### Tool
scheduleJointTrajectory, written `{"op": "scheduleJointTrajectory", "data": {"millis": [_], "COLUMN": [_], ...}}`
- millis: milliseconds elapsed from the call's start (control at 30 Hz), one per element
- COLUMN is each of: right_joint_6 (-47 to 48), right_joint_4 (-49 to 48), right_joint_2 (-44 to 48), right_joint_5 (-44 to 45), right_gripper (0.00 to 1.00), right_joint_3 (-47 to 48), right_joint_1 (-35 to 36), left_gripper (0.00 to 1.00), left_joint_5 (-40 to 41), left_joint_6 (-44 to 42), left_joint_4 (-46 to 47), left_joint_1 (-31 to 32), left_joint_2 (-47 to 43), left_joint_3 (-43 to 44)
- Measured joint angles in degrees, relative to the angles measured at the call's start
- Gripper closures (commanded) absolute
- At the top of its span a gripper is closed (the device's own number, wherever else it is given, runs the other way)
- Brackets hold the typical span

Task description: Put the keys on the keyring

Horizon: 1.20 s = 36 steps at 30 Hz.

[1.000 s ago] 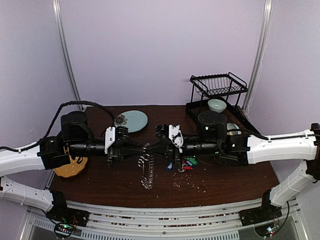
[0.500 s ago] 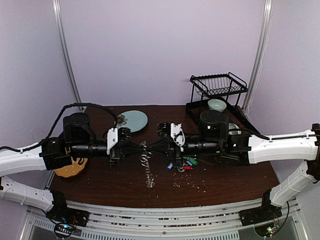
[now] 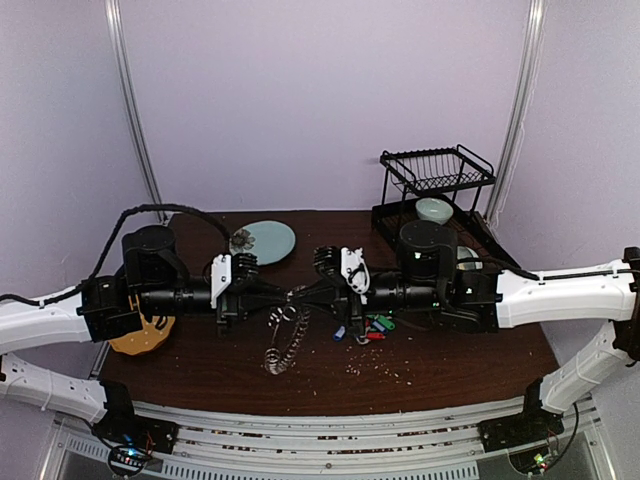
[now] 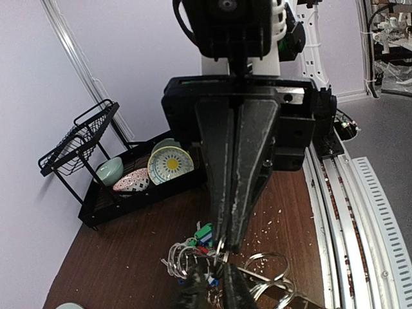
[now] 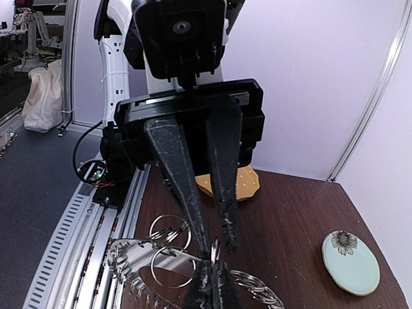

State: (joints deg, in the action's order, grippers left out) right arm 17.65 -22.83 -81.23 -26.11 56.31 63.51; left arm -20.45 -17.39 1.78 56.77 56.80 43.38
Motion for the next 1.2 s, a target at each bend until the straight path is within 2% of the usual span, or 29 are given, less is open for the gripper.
{"op": "scheduleJointTrajectory", "data": {"millis": [33,267,400,533,700,900,1067,1200], "right_joint_6": [0.0,0.13,-0.33,-2.62,-7.65,-17.27,-23.71,-27.12], "right_joint_4": [0.0,0.09,-0.02,-2.16,-3.52,0.68,15.19,23.98], "right_joint_2": [0.0,0.0,0.0,1.14,4.35,3.76,-3.52,-8.22], "right_joint_5": [-0.04,-0.07,0.13,0.02,-1.62,3.26,17.53,23.63], "right_gripper": [1.0,1.0,0.77,0.67,0.6,0.58,0.59,0.65], "right_joint_3": [0.0,0.0,-0.04,-1.86,-5.81,-5.44,0.63,2.29], "right_joint_1": [0.0,-0.11,-0.35,-2.1,-8.61,-15.65,-18.08,-18.36], "left_gripper": [1.0,1.0,1.0,1.0,1.0,1.0,1.0,1.0], "left_joint_5": [-0.15,-0.35,1.75,8.48,16.41,23.45,25.62,25.57], "left_joint_6": [0.07,0.37,0.04,-3.17,-11.52,-18.84,-20.46,-20.24], "left_joint_4": [0.02,0.17,0.68,0.72,1.16,1.18,1.18,1.18], "left_joint_1": [0.0,0.0,0.15,0.76,5.05,7.43,7.48,7.58], "left_joint_2": [0.0,-0.02,-0.31,-2.54,-8.81,-10.21,-9.7,-8.79], "left_joint_3": [0.0,-0.26,-0.61,-2.51,-7.96,-8.76,-8.96,-9.01]}}
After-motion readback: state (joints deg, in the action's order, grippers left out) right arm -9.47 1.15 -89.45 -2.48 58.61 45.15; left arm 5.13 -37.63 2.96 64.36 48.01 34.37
